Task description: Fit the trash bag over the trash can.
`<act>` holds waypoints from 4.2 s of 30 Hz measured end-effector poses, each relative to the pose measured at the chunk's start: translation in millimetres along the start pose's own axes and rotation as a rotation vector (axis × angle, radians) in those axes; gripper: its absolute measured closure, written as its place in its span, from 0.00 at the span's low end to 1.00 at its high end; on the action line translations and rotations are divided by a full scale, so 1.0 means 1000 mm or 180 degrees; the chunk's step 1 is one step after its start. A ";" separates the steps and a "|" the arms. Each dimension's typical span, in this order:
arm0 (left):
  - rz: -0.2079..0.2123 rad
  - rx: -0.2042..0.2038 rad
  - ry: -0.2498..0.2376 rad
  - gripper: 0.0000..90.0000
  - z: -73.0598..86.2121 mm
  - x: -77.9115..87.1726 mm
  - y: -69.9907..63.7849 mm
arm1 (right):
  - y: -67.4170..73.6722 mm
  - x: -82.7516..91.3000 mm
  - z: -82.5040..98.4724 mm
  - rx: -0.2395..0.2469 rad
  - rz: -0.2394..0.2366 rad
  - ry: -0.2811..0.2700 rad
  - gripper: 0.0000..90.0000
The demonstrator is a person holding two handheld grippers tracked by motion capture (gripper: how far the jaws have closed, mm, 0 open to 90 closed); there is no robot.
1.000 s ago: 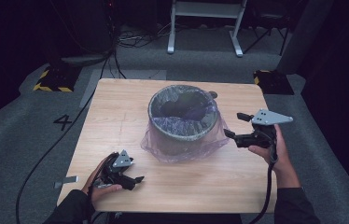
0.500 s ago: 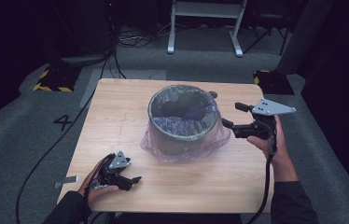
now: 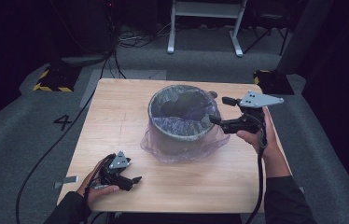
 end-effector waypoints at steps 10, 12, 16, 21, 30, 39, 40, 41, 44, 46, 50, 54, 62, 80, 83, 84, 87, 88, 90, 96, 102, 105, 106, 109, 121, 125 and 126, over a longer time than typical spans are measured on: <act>0.0003 0.0003 -0.0001 0.16 0.000 0.000 0.000 | 0.016 -0.029 -0.015 0.0121 -0.0175 0.0220 0.19; 0.0003 0.0003 -0.0001 0.16 0.000 0.000 0.000 | 0.018 -0.035 -0.017 0.0138 -0.0218 0.0252 0.19; 0.0002 -0.0004 0.0001 0.16 0.000 0.000 0.000 | 0.021 -0.045 -0.020 0.0220 -0.0263 0.0355 0.19; 0.0007 0.0000 -0.0002 0.16 0.000 0.000 0.000 | 0.021 -0.059 -0.021 0.0197 -0.0339 0.0462 0.19; 0.0014 -0.0007 -0.0012 0.17 0.000 0.000 0.000 | 0.026 -0.075 -0.021 0.0237 -0.0365 0.0658 0.21; 0.0007 -0.0006 -0.0011 0.17 0.000 0.000 0.000 | 0.018 -0.089 -0.021 0.0148 -0.0318 0.0892 0.21; 0.0010 -0.0007 -0.0013 0.17 0.000 0.000 0.000 | 0.017 -0.091 -0.021 0.0137 -0.0331 0.0927 0.21; 0.0010 -0.0007 -0.0013 0.17 0.000 0.000 0.000 | 0.017 -0.093 -0.021 0.0135 -0.0340 0.0959 0.21; 0.0010 -0.0006 -0.0011 0.17 0.000 0.000 0.000 | 0.017 -0.100 -0.019 0.0176 -0.0299 0.1104 0.21; 0.0010 -0.0008 -0.0012 0.17 0.000 0.000 0.000 | 0.016 -0.103 -0.018 0.0164 -0.0303 0.1165 0.21; 0.0009 -0.0006 -0.0010 0.17 0.000 0.000 0.000 | 0.016 -0.106 -0.018 0.0139 -0.0315 0.1262 0.21; 0.0009 -0.0007 -0.0010 0.17 0.000 0.000 0.000 | 0.017 -0.109 -0.016 0.0170 -0.0366 0.1373 0.21; 0.0023 -0.0020 -0.0011 0.17 0.000 0.000 0.000 | 0.015 -0.112 -0.010 0.0104 -0.0450 0.1491 0.21; 0.0024 -0.0025 -0.0012 0.17 0.000 0.000 0.000 | 0.015 -0.126 -0.010 0.0097 -0.0384 0.2085 0.20; 0.0024 -0.0022 -0.0013 0.17 0.000 0.000 0.000 | 0.016 -0.127 -0.010 0.0114 -0.0328 0.2135 0.20; 0.0025 -0.0022 -0.0013 0.17 0.000 0.000 0.000 | 0.016 -0.128 -0.010 0.0124 -0.0315 0.2142 0.20; 0.0024 -0.0021 -0.0013 0.17 0.000 0.000 0.000 | 0.017 -0.128 -0.010 0.0134 -0.0275 0.2176 0.20; 0.0025 -0.0024 -0.0013 0.17 0.000 0.000 0.000 | 0.017 -0.128 -0.010 0.0135 -0.0249 0.2184 0.20; 0.0024 -0.0021 -0.0013 0.17 0.000 0.000 0.000 | 0.018 -0.128 -0.010 0.0154 -0.0233 0.2189 0.20; 0.0024 -0.0022 -0.0012 0.17 0.000 0.000 0.000 | 0.017 -0.128 -0.011 0.0115 -0.0176 0.2176 0.20; 0.0023 -0.0022 -0.0013 0.17 0.000 0.000 0.000 | 0.014 -0.126 -0.011 0.0008 -0.0231 0.2115 0.21; 0.0023 -0.0022 -0.0013 0.17 0.000 0.000 0.000 | 0.014 -0.126 -0.012 0.0007 -0.0237 0.2105 0.21; 0.0023 -0.0024 -0.0012 0.17 0.000 0.000 0.000 | 0.015 -0.125 -0.012 -0.0002 -0.0236 0.2096 0.21; 0.0025 -0.0027 -0.0013 0.17 0.000 0.000 0.000 | 0.014 -0.124 -0.012 -0.0022 -0.0278 0.2054 0.21; 0.0030 -0.0032 -0.0013 0.17 0.000 0.000 0.000 | 0.014 -0.120 -0.012 0.0004 -0.0163 0.1923 0.21; 0.0029 -0.0032 -0.0013 0.17 0.000 0.000 0.000 | 0.014 -0.118 -0.012 0.0017 -0.0161 0.1862 0.22; 0.0030 -0.0030 -0.0013 0.17 0.000 0.000 0.000 | 0.014 -0.117 -0.012 0.0025 -0.0142 0.1846 0.22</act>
Point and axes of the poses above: each handheld gripper's, and its own axes: x roughly backward along the jaws, z roughly out of its underside, y roughly to its left, the point moved 1 cm from there along -x, roughly forward along the jaws, and after that the axes turned 1 degree about x, right-handed, at the moved point
